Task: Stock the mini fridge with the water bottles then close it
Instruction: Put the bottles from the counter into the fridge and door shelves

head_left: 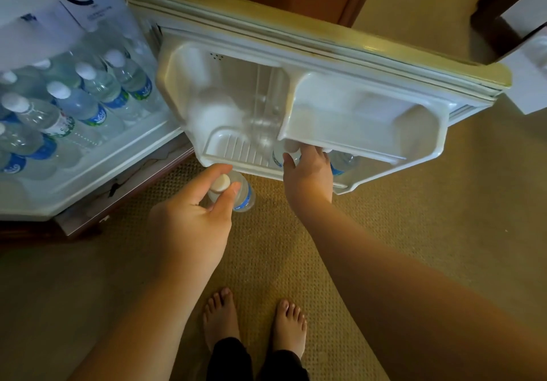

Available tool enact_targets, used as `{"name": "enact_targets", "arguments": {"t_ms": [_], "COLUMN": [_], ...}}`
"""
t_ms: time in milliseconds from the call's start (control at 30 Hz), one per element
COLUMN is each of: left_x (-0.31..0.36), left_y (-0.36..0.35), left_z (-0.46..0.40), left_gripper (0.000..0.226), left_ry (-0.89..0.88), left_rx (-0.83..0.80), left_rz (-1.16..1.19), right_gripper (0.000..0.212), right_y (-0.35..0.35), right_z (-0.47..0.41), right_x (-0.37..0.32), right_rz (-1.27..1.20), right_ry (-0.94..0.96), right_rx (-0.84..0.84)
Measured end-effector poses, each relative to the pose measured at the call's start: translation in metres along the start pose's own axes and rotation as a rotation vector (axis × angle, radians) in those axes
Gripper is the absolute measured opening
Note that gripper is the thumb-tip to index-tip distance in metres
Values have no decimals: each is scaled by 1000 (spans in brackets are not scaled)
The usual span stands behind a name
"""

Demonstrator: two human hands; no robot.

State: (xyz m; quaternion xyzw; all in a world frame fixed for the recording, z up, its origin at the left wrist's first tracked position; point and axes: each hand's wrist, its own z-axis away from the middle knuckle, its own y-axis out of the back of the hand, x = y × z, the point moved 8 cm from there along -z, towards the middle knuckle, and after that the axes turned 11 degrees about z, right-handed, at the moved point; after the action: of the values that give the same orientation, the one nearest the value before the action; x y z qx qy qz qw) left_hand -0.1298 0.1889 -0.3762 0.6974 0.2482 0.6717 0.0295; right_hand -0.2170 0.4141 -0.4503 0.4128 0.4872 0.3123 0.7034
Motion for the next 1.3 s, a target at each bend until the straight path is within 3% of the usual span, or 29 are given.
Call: {"name": "enact_targets", "arguments": {"t_ms": [200,333,467,533,667,767,1033,1300], "left_x": [-8,-10,-7,-5,-1,2,-15,-50], "left_y": [-8,-13,-23,-28,-42,-54,-82,-105], "left_z": [-18,-35,-50,-58,-73,-89,-124,-109], "left_gripper": [30,34,32,27,23,25,25,21], "left_ry": [-5,-25,-30,-18,-25,-55,-32,24], "left_rx": [-9,-34,-54,-52,-75,-81,-140,-231], "left_rz": [-12,-5,26,8,-55,-92,-65,-103], "right_gripper": [48,18,19,29,58,66,79,75], "right_y": [15,71,129,137,113,95,81,75], "right_z": [33,66,63,46,21,17,15,11], "right_x": [1,-24,-38,-32,-4,13,25,26], "right_rz": [-59,-90,-9,123,414,510,627,602], "right_ry": [80,325,518,497,368,346,401,380], "right_rx": [-47,251,471,432,141,14,-30,-32]}}
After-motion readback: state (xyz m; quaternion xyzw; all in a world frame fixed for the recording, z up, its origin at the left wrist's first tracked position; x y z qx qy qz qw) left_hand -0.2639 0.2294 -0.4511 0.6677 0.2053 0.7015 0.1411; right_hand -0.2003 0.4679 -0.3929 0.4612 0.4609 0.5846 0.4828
